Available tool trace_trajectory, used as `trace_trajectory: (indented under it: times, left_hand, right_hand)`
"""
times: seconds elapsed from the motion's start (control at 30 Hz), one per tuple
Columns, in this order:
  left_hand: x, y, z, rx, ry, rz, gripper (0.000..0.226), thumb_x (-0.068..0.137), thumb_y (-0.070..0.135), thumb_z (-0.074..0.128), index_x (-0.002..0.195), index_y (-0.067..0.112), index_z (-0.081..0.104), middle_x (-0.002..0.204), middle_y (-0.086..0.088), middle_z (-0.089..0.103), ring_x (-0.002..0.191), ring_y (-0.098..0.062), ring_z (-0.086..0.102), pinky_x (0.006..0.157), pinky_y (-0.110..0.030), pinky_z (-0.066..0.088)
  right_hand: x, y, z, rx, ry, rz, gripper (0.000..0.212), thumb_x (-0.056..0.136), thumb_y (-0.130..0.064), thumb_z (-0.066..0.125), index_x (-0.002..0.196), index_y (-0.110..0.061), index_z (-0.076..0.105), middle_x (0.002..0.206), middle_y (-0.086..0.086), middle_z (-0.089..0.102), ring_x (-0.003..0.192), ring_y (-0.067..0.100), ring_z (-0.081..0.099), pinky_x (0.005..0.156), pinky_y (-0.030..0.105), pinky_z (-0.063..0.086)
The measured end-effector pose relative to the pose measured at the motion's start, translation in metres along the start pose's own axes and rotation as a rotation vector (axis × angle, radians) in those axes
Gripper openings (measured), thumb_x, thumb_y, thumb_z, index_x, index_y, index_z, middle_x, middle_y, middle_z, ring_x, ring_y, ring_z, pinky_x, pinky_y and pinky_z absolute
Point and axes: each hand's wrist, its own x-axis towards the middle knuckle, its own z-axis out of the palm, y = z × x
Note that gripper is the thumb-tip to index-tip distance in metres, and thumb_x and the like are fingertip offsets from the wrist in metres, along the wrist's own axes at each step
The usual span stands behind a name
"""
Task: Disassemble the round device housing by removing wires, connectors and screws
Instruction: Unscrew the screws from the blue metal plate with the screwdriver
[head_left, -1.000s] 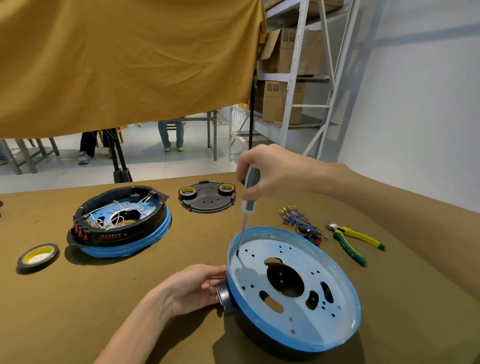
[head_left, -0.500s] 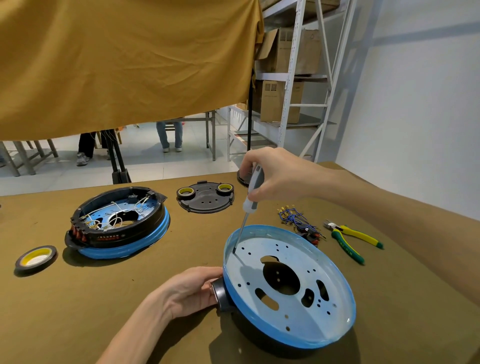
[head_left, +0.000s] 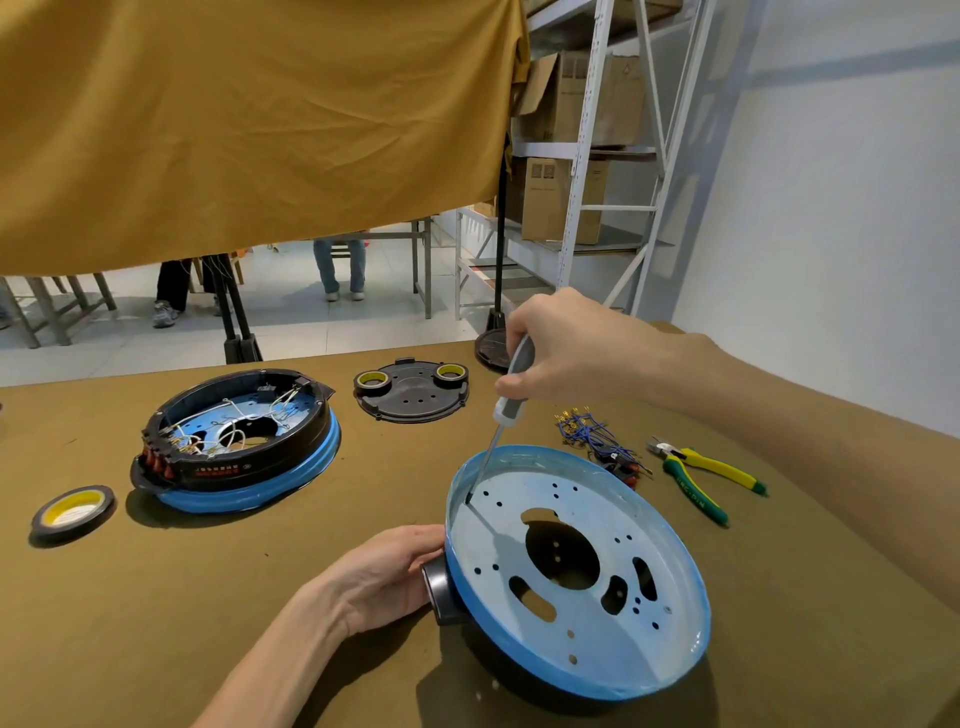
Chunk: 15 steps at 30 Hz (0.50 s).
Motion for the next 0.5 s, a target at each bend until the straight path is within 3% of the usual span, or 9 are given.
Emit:
trace_trajectory:
  times: [0.1,0.23,0.3,0.4,0.5]
  left_hand:
    - [-0.001,-0.002,0.002,0.019,0.009,0.029,0.023,0.091,0.026,0.064,0.103,0.014,0.081,0.114,-0.019,0.075,0.096,-0.027,0.076,0.076,-0.036,0.061]
    - [-0.001,-0.004,0.002,0.021,-0.007,0.036,0.024,0.091,0.026,0.062,0.104,0.018,0.080,0.113,-0.018,0.076,0.091,-0.026,0.076,0.072,-0.035,0.061]
    - [0.000,-0.005,0.002,0.025,-0.012,0.044,0.025,0.091,0.028,0.061,0.105,0.021,0.080,0.114,-0.018,0.075,0.091,-0.026,0.076,0.071,-0.035,0.061]
    - [0.000,-0.005,0.001,0.010,-0.045,0.056,0.027,0.095,0.031,0.058,0.112,0.023,0.077,0.118,-0.018,0.074,0.095,-0.027,0.076,0.074,-0.036,0.060]
    - [0.000,-0.006,-0.002,-0.019,-0.076,0.057,0.033,0.096,0.029,0.057,0.124,0.020,0.071,0.119,-0.019,0.073,0.096,-0.029,0.075,0.075,-0.038,0.061]
  right_hand:
    - [-0.001,0.004,0.005,-0.049,0.065,0.037,0.042,0.083,-0.055,0.075,0.081,-0.015,0.067,0.070,0.002,0.067,0.067,0.022,0.067,0.059,0.041,0.059]
    - [-0.001,0.005,0.007,-0.054,0.098,0.056,0.046,0.080,-0.062,0.075,0.076,-0.016,0.067,0.066,0.001,0.066,0.063,0.019,0.066,0.051,0.033,0.054]
    - [-0.001,0.004,0.004,-0.045,0.094,0.060,0.045,0.079,-0.061,0.076,0.076,-0.017,0.067,0.066,0.001,0.066,0.063,0.018,0.066,0.048,0.029,0.051]
    - [-0.001,0.001,-0.001,-0.017,0.068,0.072,0.041,0.079,-0.056,0.079,0.081,-0.017,0.068,0.073,0.002,0.068,0.066,0.017,0.067,0.054,0.030,0.058]
    - [-0.003,-0.001,-0.007,0.097,0.008,0.067,0.033,0.081,-0.043,0.083,0.084,-0.015,0.067,0.072,0.003,0.070,0.056,0.019,0.071,0.046,0.025,0.057]
